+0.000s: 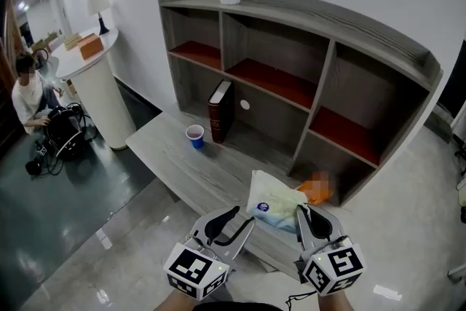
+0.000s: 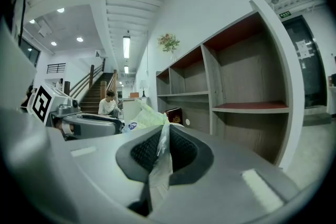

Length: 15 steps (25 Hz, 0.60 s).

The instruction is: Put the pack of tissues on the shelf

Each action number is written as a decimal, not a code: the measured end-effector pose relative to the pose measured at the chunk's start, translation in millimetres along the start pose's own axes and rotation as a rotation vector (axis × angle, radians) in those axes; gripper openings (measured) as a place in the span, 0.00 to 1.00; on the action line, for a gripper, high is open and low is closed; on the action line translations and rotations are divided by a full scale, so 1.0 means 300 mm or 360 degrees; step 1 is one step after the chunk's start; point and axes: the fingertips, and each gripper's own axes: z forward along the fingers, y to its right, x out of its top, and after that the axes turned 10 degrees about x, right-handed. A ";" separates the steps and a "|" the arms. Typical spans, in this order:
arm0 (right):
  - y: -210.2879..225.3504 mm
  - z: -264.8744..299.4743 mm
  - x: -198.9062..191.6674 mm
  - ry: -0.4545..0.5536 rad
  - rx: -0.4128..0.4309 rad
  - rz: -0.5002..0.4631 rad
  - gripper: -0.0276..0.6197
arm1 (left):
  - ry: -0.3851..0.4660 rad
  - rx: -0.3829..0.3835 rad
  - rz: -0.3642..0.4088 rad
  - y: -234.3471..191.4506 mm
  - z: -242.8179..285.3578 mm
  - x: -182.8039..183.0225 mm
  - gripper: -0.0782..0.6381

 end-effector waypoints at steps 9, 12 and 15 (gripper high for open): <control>0.026 0.238 0.088 0.0002 -0.0029 -0.0012 0.06 | -0.0004 -0.0032 -0.0005 -0.221 0.099 0.076 0.30; 0.032 0.312 0.115 0.0008 -0.0042 -0.0014 0.06 | -0.0012 -0.0052 -0.0007 -0.291 0.130 0.096 0.30; 0.036 0.382 0.146 0.0015 -0.0053 -0.0028 0.06 | -0.0015 -0.0077 0.0003 -0.352 0.160 0.117 0.30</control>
